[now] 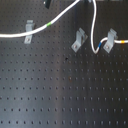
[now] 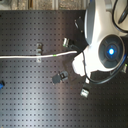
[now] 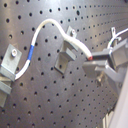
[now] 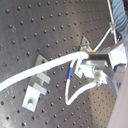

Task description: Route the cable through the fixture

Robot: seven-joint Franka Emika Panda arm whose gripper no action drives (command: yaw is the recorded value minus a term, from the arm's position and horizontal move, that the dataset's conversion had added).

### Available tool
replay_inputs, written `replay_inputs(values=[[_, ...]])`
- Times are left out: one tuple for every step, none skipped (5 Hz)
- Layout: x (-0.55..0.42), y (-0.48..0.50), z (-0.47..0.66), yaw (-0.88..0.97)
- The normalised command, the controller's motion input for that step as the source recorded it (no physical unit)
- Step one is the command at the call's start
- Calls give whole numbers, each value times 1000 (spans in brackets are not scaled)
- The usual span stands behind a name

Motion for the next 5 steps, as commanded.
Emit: replay_inputs(values=[[-415,46,139,106],[-458,233,95,194],[-366,251,301,-211],[-296,166,366,-443],[-370,299,117,-94]])
